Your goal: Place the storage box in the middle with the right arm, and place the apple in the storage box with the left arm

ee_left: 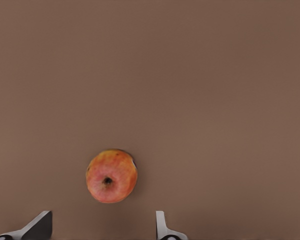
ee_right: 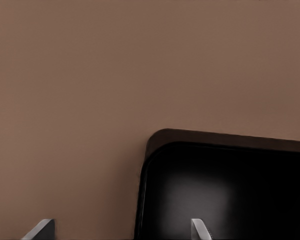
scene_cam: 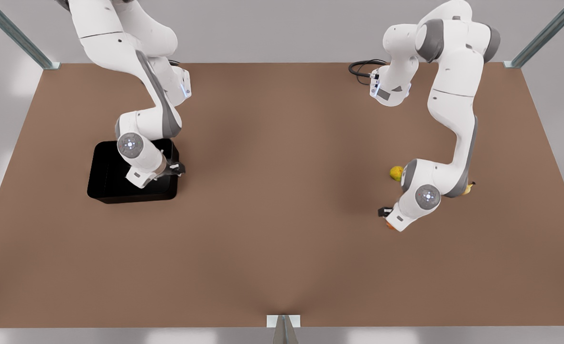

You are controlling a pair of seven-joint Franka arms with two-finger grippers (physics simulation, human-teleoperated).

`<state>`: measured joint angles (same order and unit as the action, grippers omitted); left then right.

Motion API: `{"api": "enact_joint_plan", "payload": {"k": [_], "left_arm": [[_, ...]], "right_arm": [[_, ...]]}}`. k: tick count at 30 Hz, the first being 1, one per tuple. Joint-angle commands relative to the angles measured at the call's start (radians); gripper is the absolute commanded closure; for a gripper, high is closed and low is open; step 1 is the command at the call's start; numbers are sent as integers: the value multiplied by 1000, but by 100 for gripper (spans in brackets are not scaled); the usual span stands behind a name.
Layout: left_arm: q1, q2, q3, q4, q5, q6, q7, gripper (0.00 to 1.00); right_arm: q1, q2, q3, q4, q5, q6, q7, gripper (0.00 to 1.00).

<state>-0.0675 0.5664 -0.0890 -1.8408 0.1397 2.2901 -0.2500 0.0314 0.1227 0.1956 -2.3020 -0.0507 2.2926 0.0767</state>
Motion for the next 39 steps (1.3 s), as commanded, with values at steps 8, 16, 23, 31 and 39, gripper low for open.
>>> {"api": "enact_joint_plan", "payload": {"k": [8, 16, 23, 31, 39], "left_arm": [[0, 47, 0, -6, -34, 60, 0, 0], [6, 76, 5, -6, -19, 115, 21, 0], [15, 86, 6, -3, -19, 118, 55, 1], [18, 93, 8, 23, -28, 121, 55, 5], [17, 92, 8, 15, -28, 140, 55, 17]], "right_arm": [[-10, -34, 1, -80, 0, 4, 0, 0], [-24, 64, -5, -77, 0, 59, -17, 38], [-25, 58, -7, -77, 0, 57, -45, 79], [-25, 61, -7, -77, 3, 57, -43, 79], [4, 11, -4, -33, 8, 47, -35, 79]]}}
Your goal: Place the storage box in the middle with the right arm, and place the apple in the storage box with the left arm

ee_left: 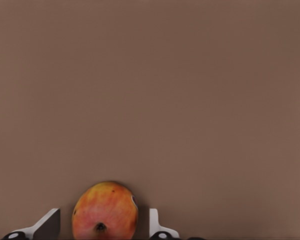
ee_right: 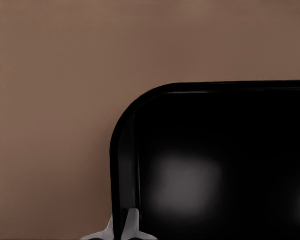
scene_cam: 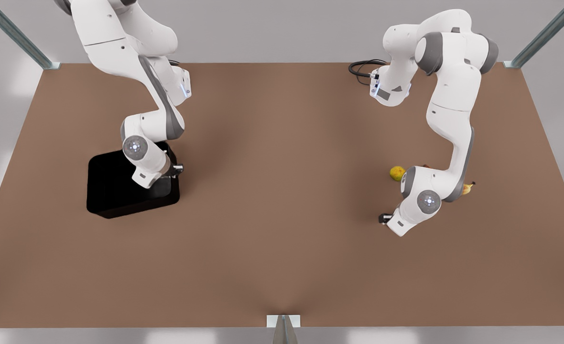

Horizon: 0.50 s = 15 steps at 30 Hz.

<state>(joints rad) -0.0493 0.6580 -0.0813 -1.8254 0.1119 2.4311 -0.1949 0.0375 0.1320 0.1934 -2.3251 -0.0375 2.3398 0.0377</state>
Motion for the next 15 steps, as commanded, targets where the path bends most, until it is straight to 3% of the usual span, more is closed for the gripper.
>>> {"api": "enact_joint_plan", "payload": {"k": [1, 2, 3, 12, 13, 15], "left_arm": [[0, 0, 0, 0, 2, 0, 0, 17], [2, 2, 0, 0, 6, 0, 0, 16], [3, 0, 2, 0, 6, 0, 0, 1], [20, 2, 3, 0, 15, 2, 22, 3], [19, 2, 3, 0, 15, 3, 22, 6], [17, 2, 3, 0, 15, 3, 22, 24]], "right_arm": [[2, -3, 1, 3, -5, 0, 4, 79], [7, -11, 8, 13, -4, -2, 2, 79], [27, -17, 8, 32, -4, -2, -1, 79], [237, -28, 11, 156, -4, -2, 13, 79], [258, -20, 11, 173, -2, -2, 14, 79], [298, 3, 11, 208, 4, -4, 57, 79]]}}
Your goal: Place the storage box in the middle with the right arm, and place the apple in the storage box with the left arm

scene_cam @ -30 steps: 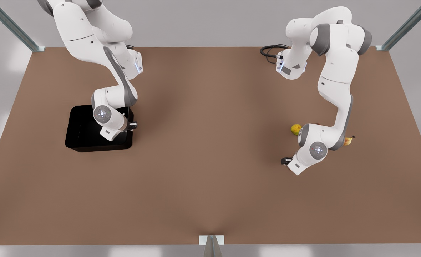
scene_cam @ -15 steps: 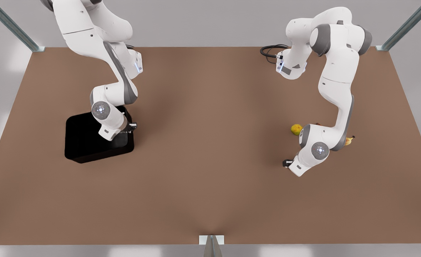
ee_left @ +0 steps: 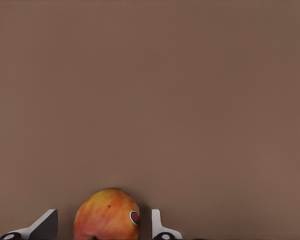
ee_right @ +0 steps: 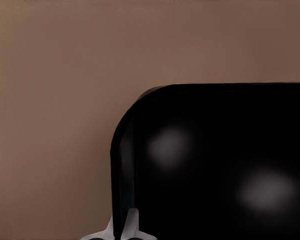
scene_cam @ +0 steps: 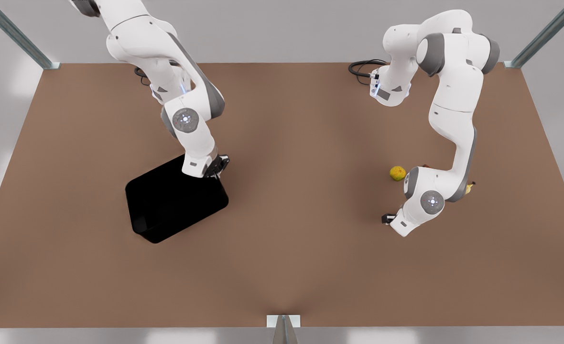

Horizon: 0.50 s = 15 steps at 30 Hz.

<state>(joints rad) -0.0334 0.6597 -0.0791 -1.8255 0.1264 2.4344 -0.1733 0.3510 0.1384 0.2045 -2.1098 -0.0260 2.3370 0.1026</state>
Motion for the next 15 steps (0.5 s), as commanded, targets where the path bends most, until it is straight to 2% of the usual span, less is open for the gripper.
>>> {"api": "enact_joint_plan", "payload": {"k": [1, 11, 15], "left_arm": [[0, 0, 1, 0, -1, 0, -2, 25], [-5, 0, -1, 3, -4, -2, -2, 25], [-5, -2, -1, 2, -4, -2, -2, 30]], "right_arm": [[11, 3, 0, 8, -6, -1, 23, 79], [244, 181, 0, 257, -6, -2, 344, 79], [345, 268, -5, 367, -8, -1, 494, 79]]}}
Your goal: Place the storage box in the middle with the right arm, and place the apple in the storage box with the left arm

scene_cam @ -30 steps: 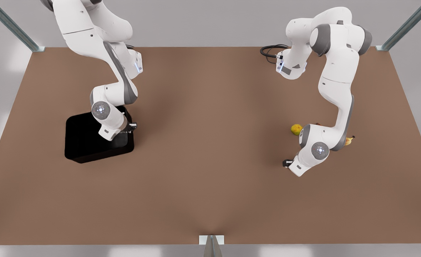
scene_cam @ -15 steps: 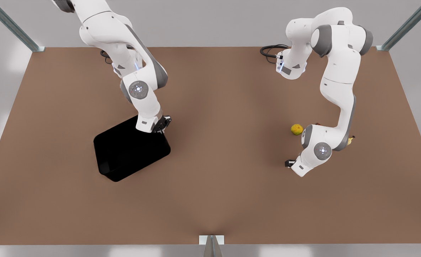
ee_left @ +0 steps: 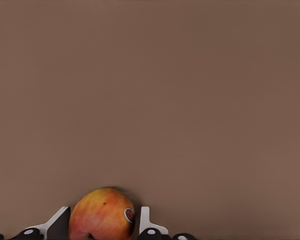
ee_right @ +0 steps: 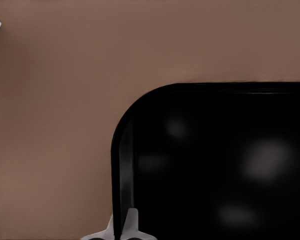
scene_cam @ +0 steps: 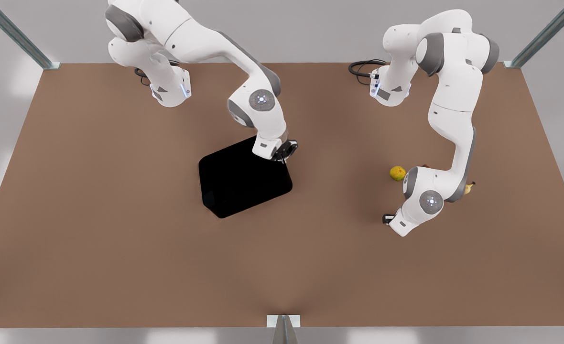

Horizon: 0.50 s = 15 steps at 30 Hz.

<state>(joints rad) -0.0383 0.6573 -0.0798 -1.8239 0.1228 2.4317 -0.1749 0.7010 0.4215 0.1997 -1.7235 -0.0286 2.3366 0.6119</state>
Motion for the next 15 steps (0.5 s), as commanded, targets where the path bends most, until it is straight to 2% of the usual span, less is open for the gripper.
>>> {"api": "enact_joint_plan", "payload": {"k": [1, 8, 12, 13, 14, 15], "left_arm": [[0, -1, 0, -2, 0, 0, 0, 33], [2, -1, 0, 0, 0, 0, 0, 35], [3, -1, 0, 0, 0, 0, 0, 35], [3, -1, 0, 0, 0, 0, 0, 35], [5, -1, 0, 0, 0, 0, 0, 36], [5, -1, 0, 0, 0, 0, 0, 36]], "right_arm": [[6, 13, 0, 19, -5, -2, 9, 79], [110, 184, -26, 229, -8, 9, 111, 79], [204, 296, -92, 352, -10, 12, 184, 79], [204, 304, -92, 363, -10, 12, 184, 50], [207, 306, -106, 361, -13, 13, 178, 0], [213, 306, -108, 361, -14, 15, 180, 0]]}}
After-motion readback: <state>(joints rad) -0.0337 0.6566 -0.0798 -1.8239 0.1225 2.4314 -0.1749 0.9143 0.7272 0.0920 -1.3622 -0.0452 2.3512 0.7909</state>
